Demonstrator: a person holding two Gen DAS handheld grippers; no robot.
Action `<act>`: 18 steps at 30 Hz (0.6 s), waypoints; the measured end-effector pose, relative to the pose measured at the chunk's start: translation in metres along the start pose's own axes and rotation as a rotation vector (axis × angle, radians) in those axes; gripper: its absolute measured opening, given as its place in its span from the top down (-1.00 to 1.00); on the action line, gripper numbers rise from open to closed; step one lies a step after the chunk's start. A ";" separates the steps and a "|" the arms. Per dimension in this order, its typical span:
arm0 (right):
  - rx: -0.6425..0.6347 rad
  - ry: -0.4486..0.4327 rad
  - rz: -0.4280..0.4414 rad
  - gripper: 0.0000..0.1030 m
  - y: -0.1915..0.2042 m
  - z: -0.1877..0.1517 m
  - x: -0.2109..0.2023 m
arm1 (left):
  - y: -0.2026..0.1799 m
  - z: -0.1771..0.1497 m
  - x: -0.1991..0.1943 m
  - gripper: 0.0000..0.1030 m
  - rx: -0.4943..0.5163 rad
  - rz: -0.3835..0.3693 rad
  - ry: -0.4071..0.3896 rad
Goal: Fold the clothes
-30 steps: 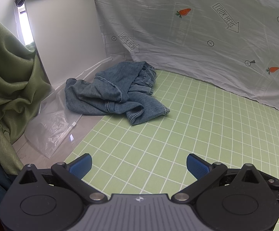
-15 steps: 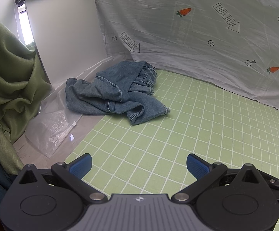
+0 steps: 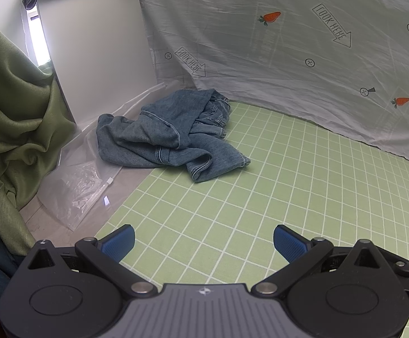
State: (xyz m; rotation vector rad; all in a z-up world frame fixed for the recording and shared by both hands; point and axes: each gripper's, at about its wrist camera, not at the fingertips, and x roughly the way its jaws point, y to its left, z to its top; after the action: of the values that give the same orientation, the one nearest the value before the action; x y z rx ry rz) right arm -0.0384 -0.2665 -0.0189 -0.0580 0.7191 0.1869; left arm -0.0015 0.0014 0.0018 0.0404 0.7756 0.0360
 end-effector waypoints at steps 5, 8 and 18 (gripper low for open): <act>0.001 0.001 -0.001 -1.00 0.000 0.000 0.000 | 0.002 0.000 -0.001 -1.00 0.000 0.000 0.001; 0.001 0.003 -0.001 -1.00 0.001 0.000 0.001 | 0.003 0.000 0.000 -1.00 -0.001 0.000 0.004; 0.001 0.008 -0.002 -1.00 0.003 0.001 0.002 | 0.005 0.001 0.005 -1.00 0.001 -0.001 0.012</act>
State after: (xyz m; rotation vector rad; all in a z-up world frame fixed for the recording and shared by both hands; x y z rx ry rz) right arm -0.0368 -0.2631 -0.0196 -0.0580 0.7268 0.1849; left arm 0.0030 0.0064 -0.0006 0.0411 0.7876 0.0346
